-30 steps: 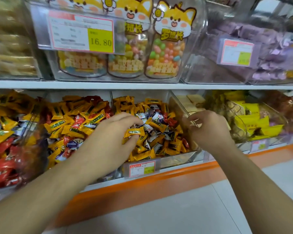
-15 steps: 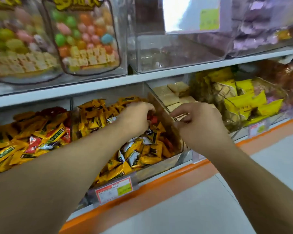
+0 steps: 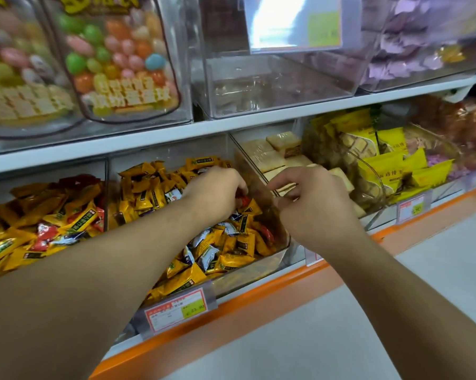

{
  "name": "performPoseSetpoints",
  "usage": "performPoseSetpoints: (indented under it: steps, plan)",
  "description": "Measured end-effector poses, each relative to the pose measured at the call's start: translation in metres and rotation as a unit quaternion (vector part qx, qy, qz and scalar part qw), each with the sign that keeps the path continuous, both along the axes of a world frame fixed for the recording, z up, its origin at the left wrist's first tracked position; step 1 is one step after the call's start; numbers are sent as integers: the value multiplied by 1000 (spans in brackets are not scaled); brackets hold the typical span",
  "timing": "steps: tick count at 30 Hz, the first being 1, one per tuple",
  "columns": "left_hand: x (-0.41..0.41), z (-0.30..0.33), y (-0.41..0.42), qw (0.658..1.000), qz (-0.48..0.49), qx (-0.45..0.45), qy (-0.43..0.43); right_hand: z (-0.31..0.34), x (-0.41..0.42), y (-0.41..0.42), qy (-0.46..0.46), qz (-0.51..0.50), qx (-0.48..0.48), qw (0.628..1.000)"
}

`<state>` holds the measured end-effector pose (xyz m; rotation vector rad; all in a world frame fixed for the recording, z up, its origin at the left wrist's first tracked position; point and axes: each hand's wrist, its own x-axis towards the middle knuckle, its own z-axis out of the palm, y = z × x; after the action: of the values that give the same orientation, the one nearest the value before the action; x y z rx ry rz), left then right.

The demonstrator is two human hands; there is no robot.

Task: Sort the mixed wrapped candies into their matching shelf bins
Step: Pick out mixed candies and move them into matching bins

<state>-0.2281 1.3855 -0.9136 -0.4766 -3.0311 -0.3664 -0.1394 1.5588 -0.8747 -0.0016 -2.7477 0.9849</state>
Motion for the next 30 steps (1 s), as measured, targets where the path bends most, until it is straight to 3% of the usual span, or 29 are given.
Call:
performPoseSetpoints:
  steps: [12, 16, 23, 27, 30]
  plan:
    - [6, -5, 2, 998, -12, 16, 67, -2, -2, 2, 3, 1, 2, 1000]
    - [19, 4, -4, 992, -27, 87, 91, -1, -1, 3, 7, 17, 15, 1000]
    - [68, 23, -23, 974, 13, 203, 100, -5, 11, 6, -21, 120, 175, 977]
    - [95, 25, -33, 967, 35, 241, 76, -13, 10, 6, -64, 123, 238, 961]
    - [110, 26, -41, 960, 53, 270, 59, -22, 5, 3, -46, 122, 274, 953]
